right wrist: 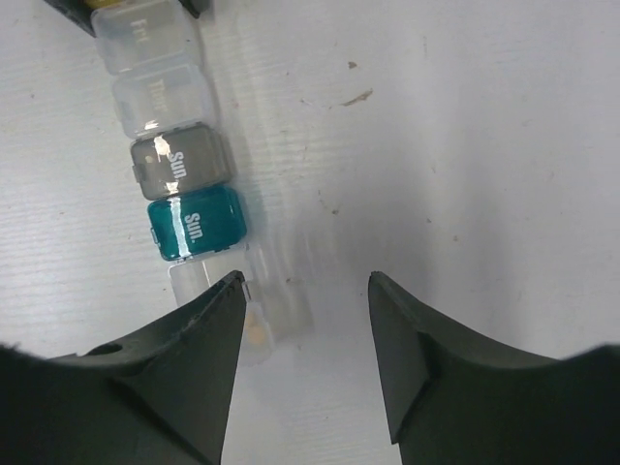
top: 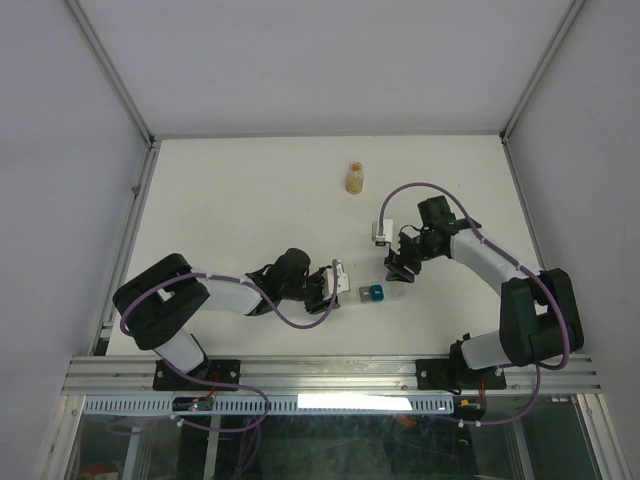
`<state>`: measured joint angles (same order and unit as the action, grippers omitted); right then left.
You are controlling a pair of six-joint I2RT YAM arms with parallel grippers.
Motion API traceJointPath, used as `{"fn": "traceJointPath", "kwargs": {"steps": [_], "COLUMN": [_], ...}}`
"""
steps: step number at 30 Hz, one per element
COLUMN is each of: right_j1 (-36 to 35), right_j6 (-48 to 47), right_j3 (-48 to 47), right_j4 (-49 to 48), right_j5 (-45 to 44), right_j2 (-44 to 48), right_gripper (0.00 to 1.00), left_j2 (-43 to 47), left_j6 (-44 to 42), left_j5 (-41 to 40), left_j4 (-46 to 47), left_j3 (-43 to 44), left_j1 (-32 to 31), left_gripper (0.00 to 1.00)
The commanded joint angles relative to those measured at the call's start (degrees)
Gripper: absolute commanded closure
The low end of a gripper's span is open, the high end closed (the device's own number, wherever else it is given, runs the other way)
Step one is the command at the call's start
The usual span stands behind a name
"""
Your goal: Sort the pills into containers
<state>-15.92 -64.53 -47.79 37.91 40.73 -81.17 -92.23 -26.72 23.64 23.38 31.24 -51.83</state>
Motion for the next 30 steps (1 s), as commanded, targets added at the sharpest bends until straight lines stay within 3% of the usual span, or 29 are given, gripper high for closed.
{"fn": "traceJointPath", "kwargs": {"steps": [1,10,15,17,21,24,26,30], "right_j1": [0.21,-4.77,-5.39,-4.49,-1.05,2.11,4.52,9.86], "right_j6": [6.36,13.63,15.46,15.16,14.87,15.21,15.89,20.89], "right_j3": [1.02,0.33,-1.61,-2.86,-4.10,-4.17,-4.47,-4.89], "right_j4": [-6.88,-12.15,-10.50,-8.12,-5.24,-4.95,-5.06,-7.64], "right_j5": [-2.20,-13.91,-14.02,-10.83,-3.31,1.48,4.25,7.76], "right_j2": [1.53,-5.08,-5.75,-4.00,2.83,8.72,11.84,16.76], "right_gripper": [0.45,0.56,0.56,0.52,0.33,0.27,0.24,0.18], "left_j2": [2.04,1.78,1.96,2.19,3.58,5.27,6.64,9.85], "left_j6": [-1.49,-1.13,-0.89,-0.66,0.00,0.93,1.97,5.21], "left_j5": [0.93,-0.71,-2.28,-4.26,-8.57,-10.30,-10.51,-14.10], "left_j4": [-0.51,-1.03,-1.10,-1.82,-4.62,-6.02,-5.79,-3.64], "left_j3": [0.48,1.10,1.14,1.25,1.37,1.13,0.45,-1.44], "left_j1": [-0.90,-0.90,-0.90,-0.90,-0.88,-0.76,-0.73,-0.72], "left_gripper": [0.84,0.83,0.83,0.82,0.81,0.78,0.69,0.35]}}
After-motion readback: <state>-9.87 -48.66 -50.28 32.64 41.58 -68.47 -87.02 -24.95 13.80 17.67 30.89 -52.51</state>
